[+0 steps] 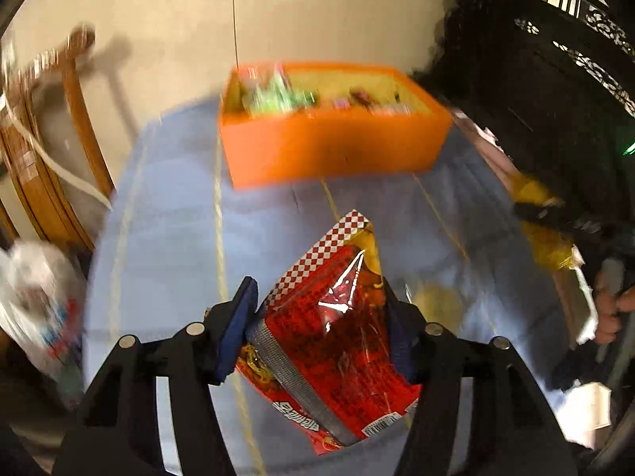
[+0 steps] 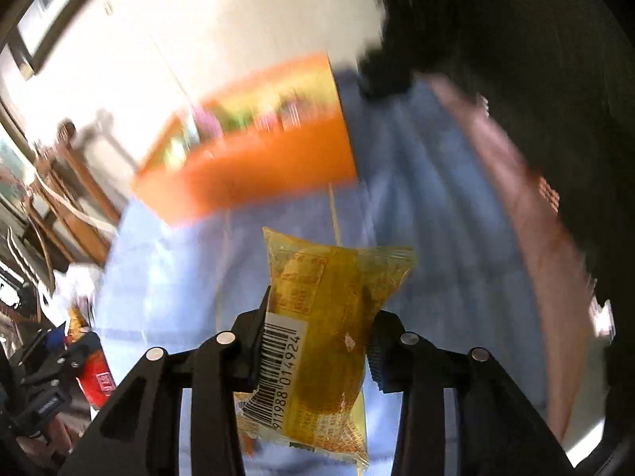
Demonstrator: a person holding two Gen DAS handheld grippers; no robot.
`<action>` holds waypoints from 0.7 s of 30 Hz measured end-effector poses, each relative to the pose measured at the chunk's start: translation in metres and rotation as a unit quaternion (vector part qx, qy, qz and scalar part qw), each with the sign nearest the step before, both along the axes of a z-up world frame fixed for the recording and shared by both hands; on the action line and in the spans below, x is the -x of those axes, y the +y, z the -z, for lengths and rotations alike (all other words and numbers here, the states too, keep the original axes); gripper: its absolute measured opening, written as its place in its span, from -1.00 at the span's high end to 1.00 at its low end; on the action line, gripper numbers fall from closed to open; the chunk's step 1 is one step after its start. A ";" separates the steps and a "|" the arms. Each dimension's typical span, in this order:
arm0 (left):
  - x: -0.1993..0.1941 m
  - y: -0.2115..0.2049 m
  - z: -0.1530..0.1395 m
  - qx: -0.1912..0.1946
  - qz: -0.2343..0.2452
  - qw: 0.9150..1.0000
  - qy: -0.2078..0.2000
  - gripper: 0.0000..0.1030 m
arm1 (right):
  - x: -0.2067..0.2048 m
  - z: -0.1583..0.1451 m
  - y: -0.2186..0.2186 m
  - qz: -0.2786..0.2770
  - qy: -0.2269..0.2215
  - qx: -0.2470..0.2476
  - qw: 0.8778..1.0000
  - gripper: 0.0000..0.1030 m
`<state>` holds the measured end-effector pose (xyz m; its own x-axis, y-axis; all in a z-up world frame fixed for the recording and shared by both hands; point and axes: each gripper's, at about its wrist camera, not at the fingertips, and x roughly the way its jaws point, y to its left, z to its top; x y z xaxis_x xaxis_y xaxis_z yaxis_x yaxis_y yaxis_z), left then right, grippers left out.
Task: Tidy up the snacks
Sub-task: 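Grasp yellow bread packet with right tool while left tool grasps red chip bag, then drop yellow bread packet and red chip bag into the orange box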
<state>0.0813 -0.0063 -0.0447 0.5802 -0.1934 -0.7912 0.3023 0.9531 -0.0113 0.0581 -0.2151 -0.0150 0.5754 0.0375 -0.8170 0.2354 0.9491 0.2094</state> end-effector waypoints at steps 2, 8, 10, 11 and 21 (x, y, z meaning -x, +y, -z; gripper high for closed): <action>-0.021 -0.005 -0.018 -0.012 0.012 0.999 -0.027 -0.14 | -0.012 -0.022 0.001 -0.007 -0.034 -0.009 0.999 0.22; -0.112 -0.008 -0.055 0.057 0.015 0.998 -0.029 -0.14 | -0.097 -0.075 0.001 -0.033 -0.085 0.019 0.996 0.22; -0.147 -0.007 -0.061 0.052 -0.003 0.998 -0.037 -0.13 | -0.117 -0.084 0.005 -0.045 -0.087 0.025 0.995 0.22; -0.163 -0.009 -0.064 0.046 -0.004 0.998 -0.036 -0.13 | -0.124 -0.089 0.010 -0.052 -0.092 0.029 0.994 0.22; -0.266 -0.031 -0.071 -0.057 -0.094 0.990 -0.090 -0.92 | -0.246 -0.091 -0.005 -0.033 -0.097 0.068 0.992 -0.93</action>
